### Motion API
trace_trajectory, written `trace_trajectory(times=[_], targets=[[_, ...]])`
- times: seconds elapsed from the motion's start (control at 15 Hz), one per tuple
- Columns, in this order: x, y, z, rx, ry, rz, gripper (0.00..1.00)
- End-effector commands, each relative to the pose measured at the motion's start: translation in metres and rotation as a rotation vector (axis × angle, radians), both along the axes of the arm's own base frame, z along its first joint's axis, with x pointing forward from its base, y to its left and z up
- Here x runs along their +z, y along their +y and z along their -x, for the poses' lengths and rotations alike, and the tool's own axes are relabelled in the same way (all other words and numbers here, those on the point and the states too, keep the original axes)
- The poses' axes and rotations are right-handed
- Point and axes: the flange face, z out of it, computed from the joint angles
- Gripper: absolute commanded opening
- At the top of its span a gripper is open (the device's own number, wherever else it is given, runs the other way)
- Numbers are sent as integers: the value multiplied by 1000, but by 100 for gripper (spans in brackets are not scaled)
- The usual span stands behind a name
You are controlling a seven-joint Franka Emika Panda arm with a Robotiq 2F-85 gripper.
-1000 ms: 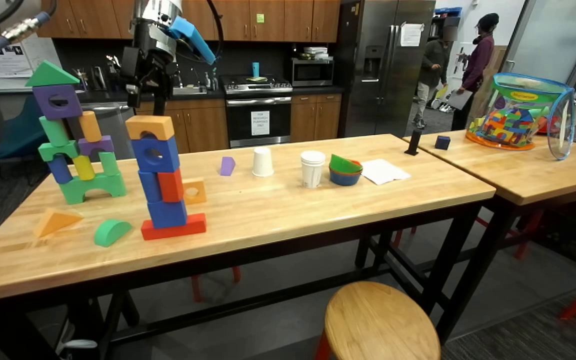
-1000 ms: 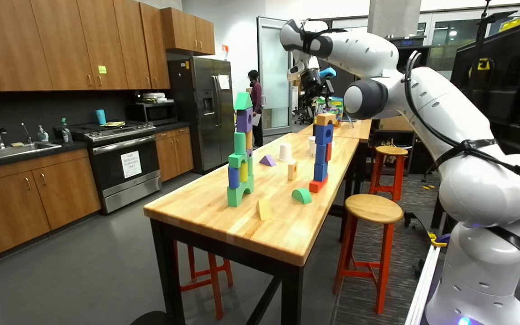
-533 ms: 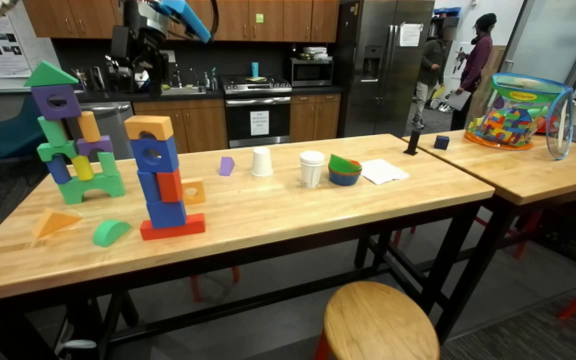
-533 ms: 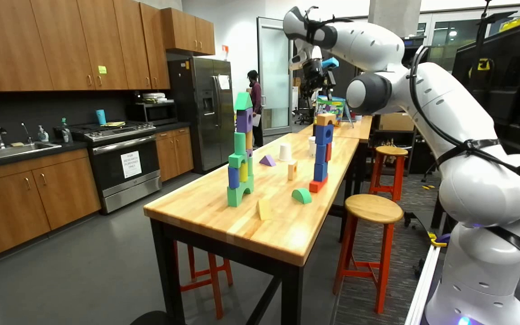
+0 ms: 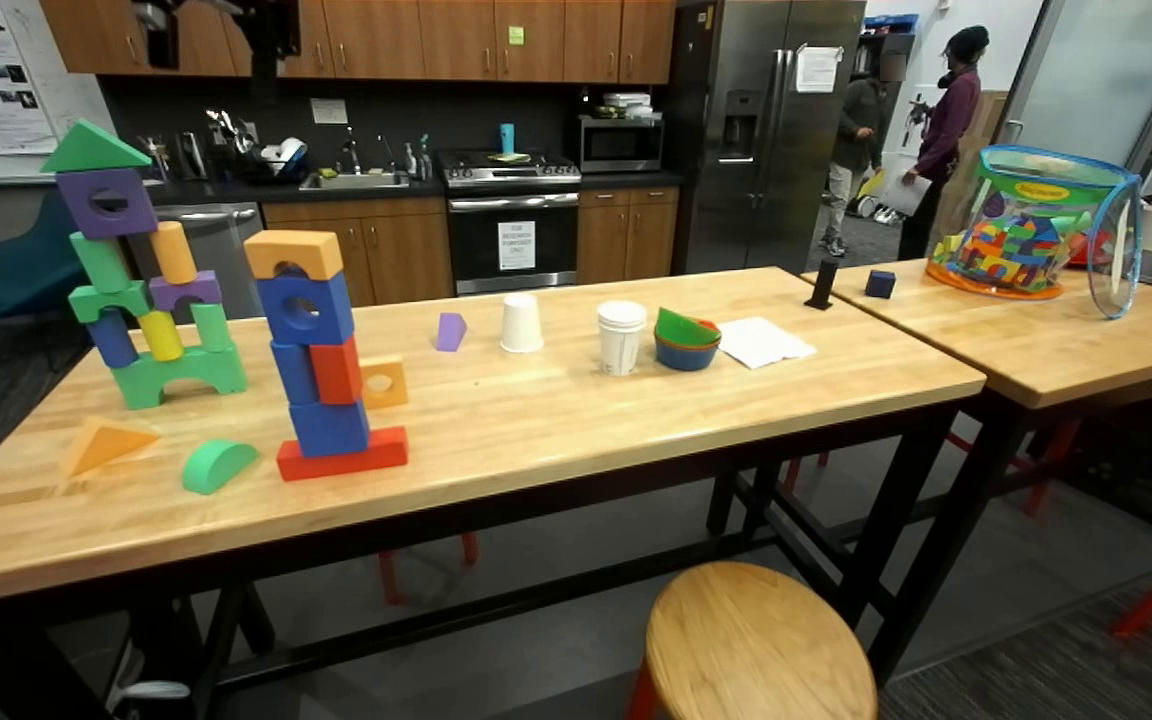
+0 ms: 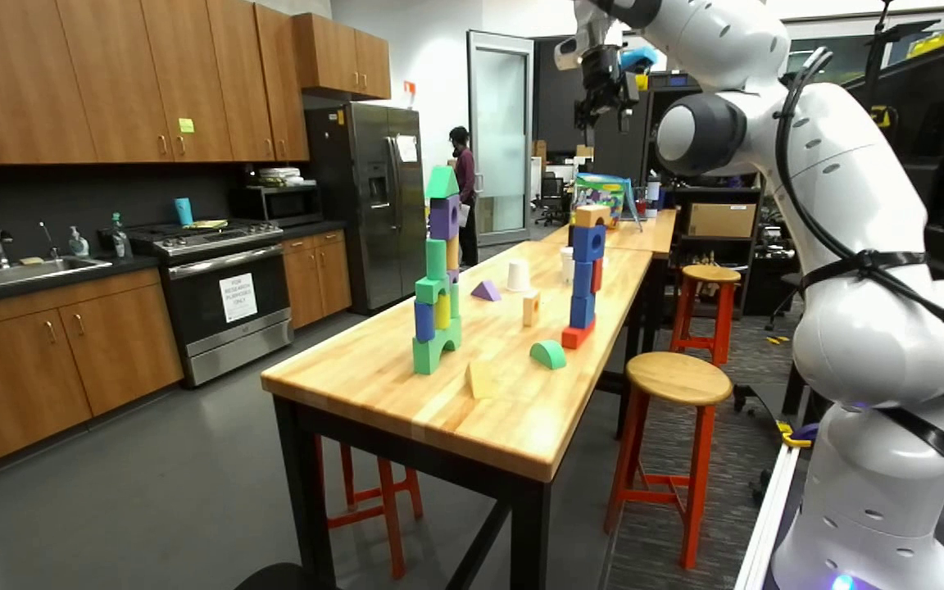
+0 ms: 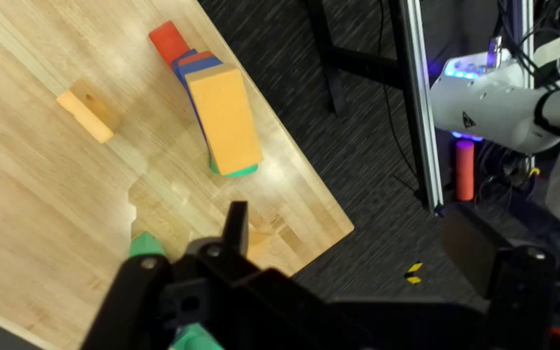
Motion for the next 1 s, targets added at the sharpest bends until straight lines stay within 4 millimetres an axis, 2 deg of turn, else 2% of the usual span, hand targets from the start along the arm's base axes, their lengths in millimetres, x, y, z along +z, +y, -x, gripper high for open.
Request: trace_trajectory(times=[0.0, 0.07, 0.13, 0.33, 0.67, 0.93], targets=[[30, -13, 35, -169, -73, -70, 100], [33, -22, 40, -222, -93, -81, 100], [24, -14, 28, -143, -65, -52, 100], [25, -23, 35, -163, -70, -62, 100], [19, -15, 25, -143, -57, -66, 100], [17, -20, 27, -239, -73, -154, 100]])
